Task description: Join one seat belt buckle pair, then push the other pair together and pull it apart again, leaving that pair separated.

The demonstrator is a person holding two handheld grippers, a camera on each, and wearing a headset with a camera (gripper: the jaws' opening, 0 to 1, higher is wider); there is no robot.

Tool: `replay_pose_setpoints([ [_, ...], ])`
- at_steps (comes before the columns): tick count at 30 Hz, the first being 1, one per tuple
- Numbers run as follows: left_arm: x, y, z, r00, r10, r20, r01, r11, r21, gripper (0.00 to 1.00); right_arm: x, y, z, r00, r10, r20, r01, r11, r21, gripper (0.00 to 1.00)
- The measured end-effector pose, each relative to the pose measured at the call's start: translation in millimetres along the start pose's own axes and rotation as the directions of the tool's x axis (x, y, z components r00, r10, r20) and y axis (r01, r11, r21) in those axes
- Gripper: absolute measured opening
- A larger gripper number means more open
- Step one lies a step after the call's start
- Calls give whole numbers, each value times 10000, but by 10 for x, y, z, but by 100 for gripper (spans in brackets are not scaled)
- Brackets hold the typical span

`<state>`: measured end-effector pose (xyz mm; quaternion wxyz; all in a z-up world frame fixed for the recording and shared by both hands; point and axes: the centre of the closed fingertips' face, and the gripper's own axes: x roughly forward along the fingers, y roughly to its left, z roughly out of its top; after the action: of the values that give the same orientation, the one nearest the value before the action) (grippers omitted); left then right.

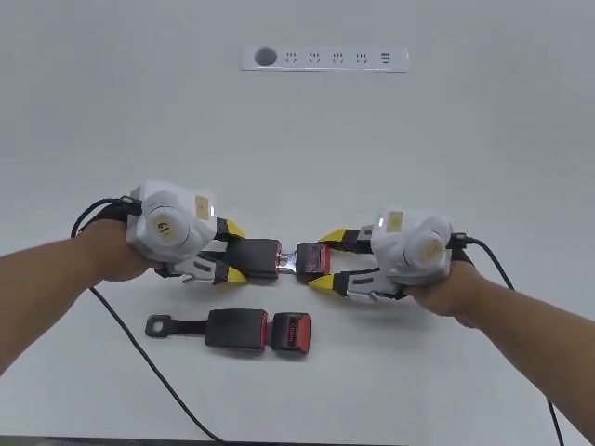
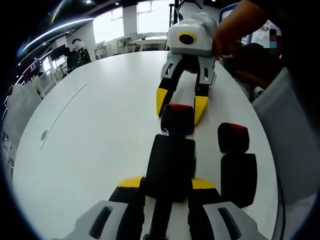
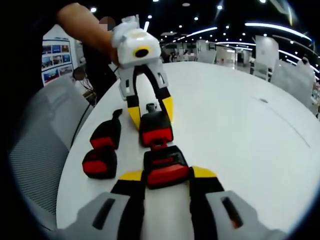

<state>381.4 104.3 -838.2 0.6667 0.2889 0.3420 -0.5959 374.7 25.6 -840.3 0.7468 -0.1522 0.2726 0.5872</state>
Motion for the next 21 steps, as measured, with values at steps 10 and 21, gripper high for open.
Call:
replay_pose_setpoints([
  [10,-5,-11,18,10000,29,33,-29,10000,16,34,95,35,63,10000,-11,23,10,9993,367,34],
  [21,-8,-4,19,10000,15,64,-15,10000,34,33,143,45,91,9987,-395,-318,403,9989,238,34],
])
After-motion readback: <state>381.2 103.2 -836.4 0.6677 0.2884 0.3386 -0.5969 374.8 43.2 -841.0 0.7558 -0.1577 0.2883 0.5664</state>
